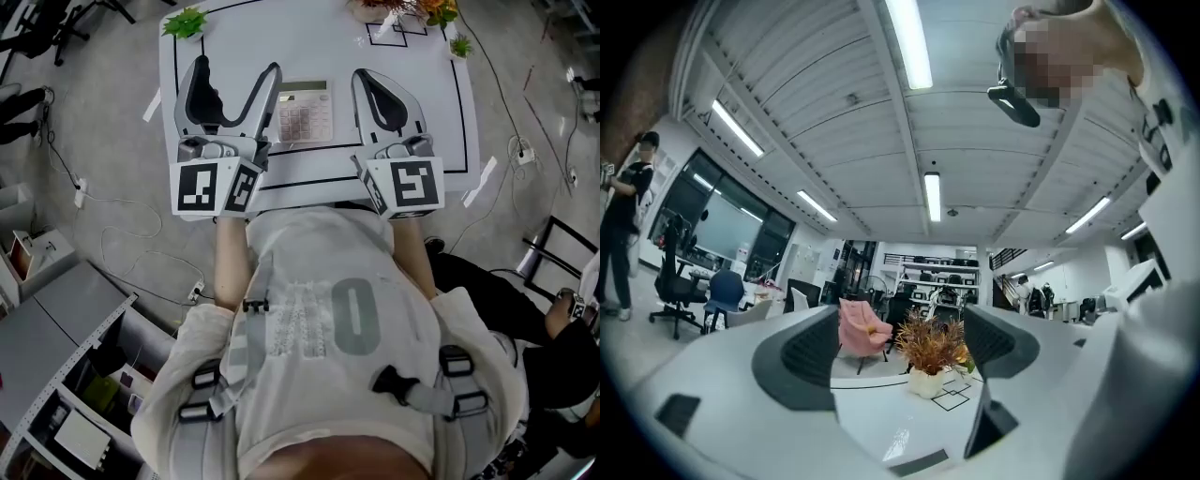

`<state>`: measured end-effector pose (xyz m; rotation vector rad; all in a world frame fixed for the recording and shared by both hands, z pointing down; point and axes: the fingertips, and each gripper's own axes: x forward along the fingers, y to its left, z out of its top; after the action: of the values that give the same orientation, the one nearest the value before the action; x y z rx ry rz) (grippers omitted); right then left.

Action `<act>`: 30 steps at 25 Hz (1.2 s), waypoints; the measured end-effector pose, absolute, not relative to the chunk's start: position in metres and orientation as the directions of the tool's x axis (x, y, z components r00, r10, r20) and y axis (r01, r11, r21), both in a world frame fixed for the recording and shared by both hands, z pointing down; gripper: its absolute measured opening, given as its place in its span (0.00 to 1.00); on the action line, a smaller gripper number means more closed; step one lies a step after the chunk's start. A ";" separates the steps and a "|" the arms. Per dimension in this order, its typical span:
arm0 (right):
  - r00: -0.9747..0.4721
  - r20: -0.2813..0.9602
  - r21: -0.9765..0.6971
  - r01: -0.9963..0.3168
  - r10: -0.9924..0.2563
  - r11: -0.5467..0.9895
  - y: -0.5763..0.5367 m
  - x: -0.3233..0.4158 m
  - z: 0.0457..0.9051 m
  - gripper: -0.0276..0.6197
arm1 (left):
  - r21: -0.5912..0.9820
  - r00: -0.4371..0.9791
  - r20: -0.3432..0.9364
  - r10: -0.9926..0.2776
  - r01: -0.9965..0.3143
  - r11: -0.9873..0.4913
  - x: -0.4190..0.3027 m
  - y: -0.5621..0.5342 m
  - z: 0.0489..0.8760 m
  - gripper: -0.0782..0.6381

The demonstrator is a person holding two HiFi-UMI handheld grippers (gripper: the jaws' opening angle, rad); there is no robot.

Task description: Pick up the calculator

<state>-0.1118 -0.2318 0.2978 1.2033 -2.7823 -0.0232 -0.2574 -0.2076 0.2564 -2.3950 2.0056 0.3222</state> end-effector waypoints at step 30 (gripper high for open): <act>-0.614 0.282 -0.055 -0.778 -0.737 0.626 -0.221 -0.090 0.359 0.05 | 0.869 0.905 0.252 -0.344 -0.368 -0.331 -0.243 -0.284 0.474 0.66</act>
<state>-0.0898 -0.2210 0.3588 1.2401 -2.6174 0.2528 -0.2432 -0.2837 0.4740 -4.1266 1.1036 -0.0554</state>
